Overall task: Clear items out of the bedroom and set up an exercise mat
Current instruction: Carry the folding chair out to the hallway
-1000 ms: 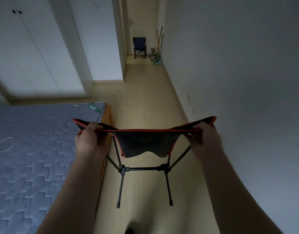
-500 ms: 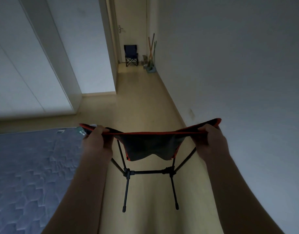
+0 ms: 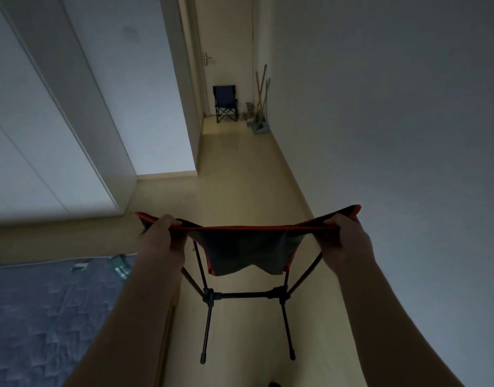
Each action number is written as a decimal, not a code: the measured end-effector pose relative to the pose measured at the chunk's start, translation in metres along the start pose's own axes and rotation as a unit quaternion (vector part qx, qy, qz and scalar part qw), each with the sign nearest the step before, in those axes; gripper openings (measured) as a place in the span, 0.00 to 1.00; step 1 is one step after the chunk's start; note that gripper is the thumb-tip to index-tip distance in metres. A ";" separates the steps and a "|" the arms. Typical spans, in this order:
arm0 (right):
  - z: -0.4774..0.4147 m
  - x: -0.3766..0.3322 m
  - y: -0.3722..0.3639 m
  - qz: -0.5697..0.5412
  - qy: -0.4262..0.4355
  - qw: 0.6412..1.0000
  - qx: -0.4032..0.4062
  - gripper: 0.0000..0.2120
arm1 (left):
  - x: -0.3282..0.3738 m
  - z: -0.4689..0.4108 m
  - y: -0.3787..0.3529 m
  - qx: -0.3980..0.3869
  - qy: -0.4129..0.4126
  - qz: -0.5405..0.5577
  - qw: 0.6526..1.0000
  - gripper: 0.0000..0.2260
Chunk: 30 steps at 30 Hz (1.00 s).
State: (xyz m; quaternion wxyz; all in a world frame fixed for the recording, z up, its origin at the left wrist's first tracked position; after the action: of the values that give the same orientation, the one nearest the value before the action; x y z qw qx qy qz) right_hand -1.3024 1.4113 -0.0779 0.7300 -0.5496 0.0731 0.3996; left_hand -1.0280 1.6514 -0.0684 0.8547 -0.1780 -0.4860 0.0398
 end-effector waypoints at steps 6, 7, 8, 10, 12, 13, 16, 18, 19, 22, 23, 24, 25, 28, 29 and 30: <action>-0.112 -0.001 -0.067 0.008 -0.016 1.000 0.000 0.17 | 0.019 -0.084 -0.078 0.012 -0.009 0.013 1.000 0.08; -0.132 0.001 -0.077 0.008 -0.019 1.000 -0.002 0.17 | 0.021 -0.100 -0.093 0.009 -0.006 0.016 1.000 0.09; -0.148 0.003 -0.085 0.005 -0.021 1.000 -0.001 0.18 | 0.022 -0.113 -0.104 0.004 -0.007 0.025 1.000 0.10; -0.180 0.007 -0.100 0.004 -0.025 1.000 0.002 0.20 | 0.029 -0.140 -0.131 -0.014 -0.017 0.030 0.999 0.10; -0.222 0.013 -0.118 0.002 -0.029 0.999 0.014 0.20 | 0.034 -0.178 -0.162 -0.023 -0.018 0.017 0.999 0.09; -0.238 0.015 -0.125 0.004 -0.027 0.999 0.019 0.19 | 0.036 -0.195 -0.172 -0.022 -0.019 0.013 0.999 0.09; -0.289 0.025 -0.154 0.022 -0.026 0.999 0.017 0.14 | 0.044 -0.253 -0.204 -0.028 -0.007 0.003 1.000 0.08; -0.334 0.037 -0.183 0.030 -0.020 0.999 0.020 0.13 | 0.052 -0.306 -0.232 -0.028 0.008 0.006 1.000 0.09; -0.346 0.039 -0.192 0.032 -0.016 0.999 0.025 0.12 | 0.054 -0.321 -0.240 -0.018 0.013 0.002 1.000 0.09; -0.405 0.052 -0.236 0.034 -0.012 0.999 0.036 0.12 | 0.071 -0.389 -0.277 -0.003 0.030 -0.009 0.999 0.07; -0.422 0.055 -0.249 0.030 -0.009 0.999 0.034 0.12 | 0.079 -0.407 -0.292 -0.009 0.024 -0.012 1.000 0.08; -0.438 0.058 -0.260 0.024 -0.007 0.999 0.031 0.13 | 0.085 -0.423 -0.305 -0.016 0.018 -0.014 1.000 0.09; -0.454 0.061 -0.271 0.017 -0.006 0.999 0.029 0.14 | 0.090 -0.438 -0.318 -0.018 0.015 -0.009 1.000 0.10; -0.500 0.069 -0.298 0.006 -0.005 1.000 0.028 0.17 | 0.104 -0.484 -0.355 -0.042 0.001 0.018 0.999 0.11; -0.517 0.071 -0.305 0.000 -0.003 0.999 0.034 0.18 | 0.108 -0.499 -0.369 -0.055 -0.008 0.020 0.998 0.11; -0.542 0.076 -0.315 -0.001 -0.007 0.999 0.038 0.19 | 0.111 -0.521 -0.386 -0.065 -0.010 0.017 0.998 0.12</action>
State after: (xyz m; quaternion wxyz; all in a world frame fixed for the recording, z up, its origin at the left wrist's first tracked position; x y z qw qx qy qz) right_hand -0.8621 0.9591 -0.0934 0.7513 -0.5188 0.0826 0.3995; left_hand -0.5698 1.1794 -0.0874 0.8358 -0.2412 -0.4926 0.0242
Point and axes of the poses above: each hand's wrist, its own z-axis away from the middle knuckle, its own y-axis out of the back of the hand, x = y × z, the point moved 8 cm from there along -z, towards the middle knuckle, and after that the axes turned 12 degrees about -z, right-handed, at the moved point
